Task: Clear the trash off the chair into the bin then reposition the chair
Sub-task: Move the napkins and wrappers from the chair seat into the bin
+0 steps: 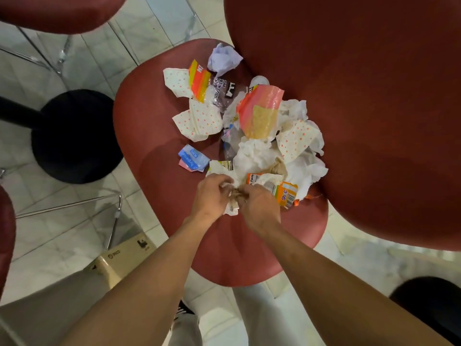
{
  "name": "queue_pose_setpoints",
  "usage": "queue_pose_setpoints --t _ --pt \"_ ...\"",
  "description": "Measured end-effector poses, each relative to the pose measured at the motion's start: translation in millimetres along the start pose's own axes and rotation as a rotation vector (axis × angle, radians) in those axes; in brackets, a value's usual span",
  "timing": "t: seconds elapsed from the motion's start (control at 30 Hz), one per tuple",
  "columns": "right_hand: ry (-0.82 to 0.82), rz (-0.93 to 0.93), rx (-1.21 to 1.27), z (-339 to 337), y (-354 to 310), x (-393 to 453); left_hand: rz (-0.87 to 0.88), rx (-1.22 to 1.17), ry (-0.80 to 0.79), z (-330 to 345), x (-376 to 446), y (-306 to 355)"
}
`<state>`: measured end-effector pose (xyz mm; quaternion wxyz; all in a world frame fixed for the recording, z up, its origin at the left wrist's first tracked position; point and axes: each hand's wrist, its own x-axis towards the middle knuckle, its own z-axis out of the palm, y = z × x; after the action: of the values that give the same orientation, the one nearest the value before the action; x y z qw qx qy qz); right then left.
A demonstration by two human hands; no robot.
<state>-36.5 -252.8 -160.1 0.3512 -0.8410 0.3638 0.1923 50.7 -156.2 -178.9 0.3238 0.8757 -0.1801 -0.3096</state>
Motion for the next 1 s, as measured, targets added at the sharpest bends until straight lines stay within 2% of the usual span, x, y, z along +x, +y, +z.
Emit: queue_pose_setpoints --t 0.23,0.4,0.6,0.87,1.0 --pt "0.06 0.002 0.088 -19 -5 -15 -0.039 -0.099 0.157 -23 -23 12" --pt "0.116 -0.086 0.218 -33 -25 -45 -0.038 -0.128 0.218 -58 -56 22" --pt "0.169 -0.222 0.255 -45 -71 -95 -0.035 -0.131 0.266 -109 -103 19" --pt "0.229 -0.343 0.205 -21 -139 -161 -0.132 -0.17 0.324 -172 -179 -15" --pt "0.164 -0.386 0.166 12 -166 -185 -0.142 -0.203 0.394 -198 -220 -50"
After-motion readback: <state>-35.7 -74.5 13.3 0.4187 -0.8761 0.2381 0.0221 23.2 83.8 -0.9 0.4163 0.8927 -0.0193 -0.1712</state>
